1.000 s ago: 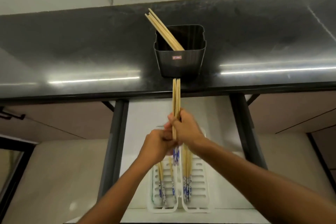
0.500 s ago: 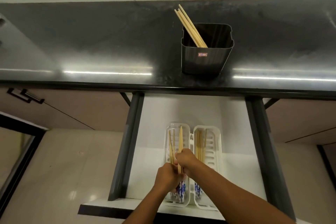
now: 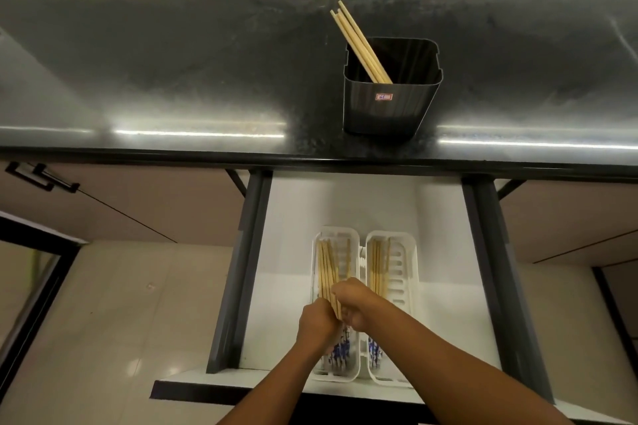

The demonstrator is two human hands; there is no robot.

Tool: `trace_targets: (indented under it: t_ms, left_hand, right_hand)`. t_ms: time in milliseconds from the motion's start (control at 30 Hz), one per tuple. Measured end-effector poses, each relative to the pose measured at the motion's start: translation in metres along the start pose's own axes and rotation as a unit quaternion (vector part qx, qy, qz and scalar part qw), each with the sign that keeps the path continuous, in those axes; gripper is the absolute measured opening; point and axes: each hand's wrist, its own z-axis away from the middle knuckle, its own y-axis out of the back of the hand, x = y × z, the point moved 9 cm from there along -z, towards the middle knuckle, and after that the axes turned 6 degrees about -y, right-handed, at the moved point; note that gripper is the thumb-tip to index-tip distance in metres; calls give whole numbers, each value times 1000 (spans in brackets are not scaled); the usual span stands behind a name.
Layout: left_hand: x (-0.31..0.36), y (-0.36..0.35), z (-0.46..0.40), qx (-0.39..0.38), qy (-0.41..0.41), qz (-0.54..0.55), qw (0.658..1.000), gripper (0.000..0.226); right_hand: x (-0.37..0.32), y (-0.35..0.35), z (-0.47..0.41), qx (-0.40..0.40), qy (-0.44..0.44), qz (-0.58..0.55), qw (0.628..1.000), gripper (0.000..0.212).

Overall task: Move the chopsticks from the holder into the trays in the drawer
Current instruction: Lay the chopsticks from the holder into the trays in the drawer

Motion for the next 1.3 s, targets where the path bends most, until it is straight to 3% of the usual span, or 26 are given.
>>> trace_targets:
  t_ms: [133, 267, 400, 600, 800, 1000, 1133, 1300]
  left_hand:
    - [10, 20, -4, 42, -34, 4, 999, 11]
    - [37, 70, -11, 142, -77, 18, 987, 21]
    - [83, 134, -10, 217, -169, 67, 959, 25]
    - [146, 238, -8, 319, -231, 167, 904, 26]
    - [200, 307, -20, 324, -239, 206, 892, 20]
    - [232, 339, -41, 314, -215, 308, 872, 20]
    - [243, 346, -56, 306, -176, 310, 883, 29]
    - [251, 354, -78, 298, -156, 255, 907, 27]
  right_hand:
    - [-15, 13, 18, -14, 46, -4, 999, 16]
    - [-61, 31, 51, -28, 143, 23, 989, 17]
    - [-117, 57, 91, -3, 245, 51, 968, 16]
    - [-210, 100, 155, 73, 389, 29, 918, 15]
    - [-278, 145, 197, 157, 447, -26, 880, 16]
    - [-320, 162, 204, 203, 449, -59, 868, 19]
    - [-336, 166, 198, 226, 454, -29, 861, 11]
    - [-352, 175, 189, 298, 452, 86, 837, 24]
